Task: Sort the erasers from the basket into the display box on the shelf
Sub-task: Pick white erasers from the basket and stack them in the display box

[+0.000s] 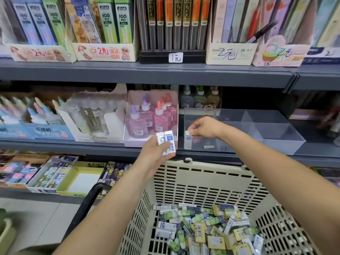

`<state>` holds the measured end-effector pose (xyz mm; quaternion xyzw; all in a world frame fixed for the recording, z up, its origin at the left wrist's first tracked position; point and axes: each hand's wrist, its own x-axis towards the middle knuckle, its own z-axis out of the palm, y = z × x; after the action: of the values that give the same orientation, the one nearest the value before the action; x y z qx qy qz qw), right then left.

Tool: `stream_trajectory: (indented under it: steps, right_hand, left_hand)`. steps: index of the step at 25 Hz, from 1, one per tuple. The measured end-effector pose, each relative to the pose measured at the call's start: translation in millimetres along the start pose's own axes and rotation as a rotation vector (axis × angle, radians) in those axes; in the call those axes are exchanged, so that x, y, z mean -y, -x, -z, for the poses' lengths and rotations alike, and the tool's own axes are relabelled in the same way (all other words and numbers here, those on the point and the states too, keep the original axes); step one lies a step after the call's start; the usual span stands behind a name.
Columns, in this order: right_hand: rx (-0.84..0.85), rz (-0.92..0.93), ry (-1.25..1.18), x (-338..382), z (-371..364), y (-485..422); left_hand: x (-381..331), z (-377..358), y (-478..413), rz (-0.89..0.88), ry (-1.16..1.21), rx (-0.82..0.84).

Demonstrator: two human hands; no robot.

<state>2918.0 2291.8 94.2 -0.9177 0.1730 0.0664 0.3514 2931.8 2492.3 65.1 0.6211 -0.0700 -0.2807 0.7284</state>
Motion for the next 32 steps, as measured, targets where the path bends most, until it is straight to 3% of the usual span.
stream_trajectory:
  steps: [3,8,13,21,27,32]
  right_hand:
    - [0.008,0.012,-0.085,-2,-3,2]
    - [-0.168,0.095,-0.089,-7,9,11]
    - [-0.182,0.100,-0.254,-5,12,25]
    - [-0.228,0.113,0.197,-9,14,10]
    - [0.133,0.208,0.407,-6,5,-13]
    - [0.130,0.030,0.547,4,-9,-32]
  left_hand:
    - [3,1,1,-0.028,-0.019,0.026]
    - [4,-4,2,-0.055,-0.072,0.001]
    - [6,-4,3,-0.090,-0.111,-0.022]
    - [7,-3,-8,-0.067,-0.100,-0.039]
    - [6,-3,-13,-0.057,-0.120,-0.010]
    - [5,-3,-13,-0.052,-0.133,-0.010]
